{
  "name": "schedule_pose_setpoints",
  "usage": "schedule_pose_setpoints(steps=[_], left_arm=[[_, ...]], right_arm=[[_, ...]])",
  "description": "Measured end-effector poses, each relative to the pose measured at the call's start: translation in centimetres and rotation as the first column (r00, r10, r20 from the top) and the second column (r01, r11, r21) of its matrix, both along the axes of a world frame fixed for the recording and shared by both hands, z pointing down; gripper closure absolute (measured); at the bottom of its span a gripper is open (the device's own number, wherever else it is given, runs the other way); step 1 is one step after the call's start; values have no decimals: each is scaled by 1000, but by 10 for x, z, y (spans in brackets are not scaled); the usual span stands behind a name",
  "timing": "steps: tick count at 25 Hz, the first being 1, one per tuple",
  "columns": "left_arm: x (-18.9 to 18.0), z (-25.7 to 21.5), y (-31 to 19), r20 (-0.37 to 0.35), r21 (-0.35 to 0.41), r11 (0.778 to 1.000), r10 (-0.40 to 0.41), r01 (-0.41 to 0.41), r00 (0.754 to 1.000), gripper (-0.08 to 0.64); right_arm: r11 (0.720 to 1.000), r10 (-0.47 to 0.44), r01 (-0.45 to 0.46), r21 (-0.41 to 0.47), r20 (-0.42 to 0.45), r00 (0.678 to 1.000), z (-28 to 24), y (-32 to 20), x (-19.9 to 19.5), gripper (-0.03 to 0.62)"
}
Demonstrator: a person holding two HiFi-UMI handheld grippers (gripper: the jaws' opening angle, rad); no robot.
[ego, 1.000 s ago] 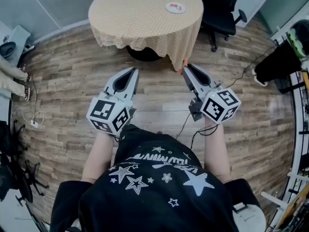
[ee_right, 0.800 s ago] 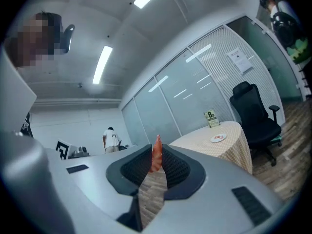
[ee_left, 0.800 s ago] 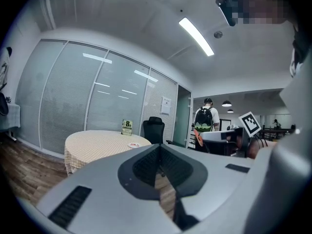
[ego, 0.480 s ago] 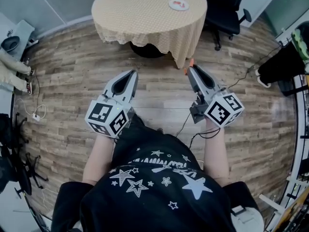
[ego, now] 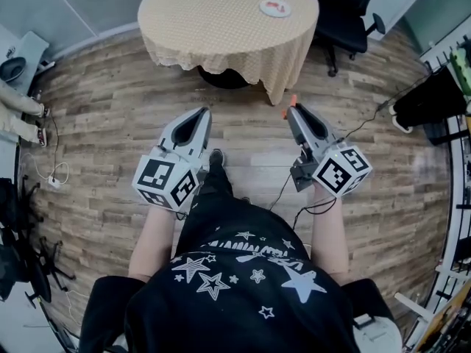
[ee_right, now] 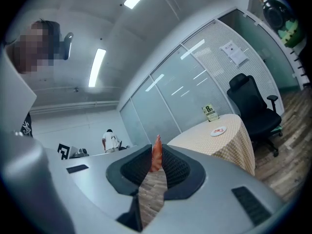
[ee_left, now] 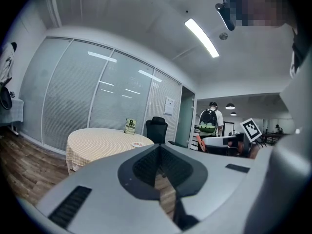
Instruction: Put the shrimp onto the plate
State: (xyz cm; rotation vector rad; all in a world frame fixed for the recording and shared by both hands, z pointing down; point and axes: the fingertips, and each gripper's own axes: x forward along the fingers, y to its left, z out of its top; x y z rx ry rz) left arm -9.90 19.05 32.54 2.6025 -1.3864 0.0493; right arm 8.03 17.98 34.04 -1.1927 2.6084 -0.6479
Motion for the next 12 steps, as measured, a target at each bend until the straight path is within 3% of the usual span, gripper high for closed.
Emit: schedule_pose_setpoints(steps=[7,12], left_arm=[[-6,1,-53,-50,-10,1000,22,-22,999,549],[-11,7,-106,-8,10,999,40,-40,999,550]], right_arm=[[999,31,-32,-27,-25,999,4,-45,-3,520],[997,65,-67,-46,-36,997,12,-93,-2,520]])
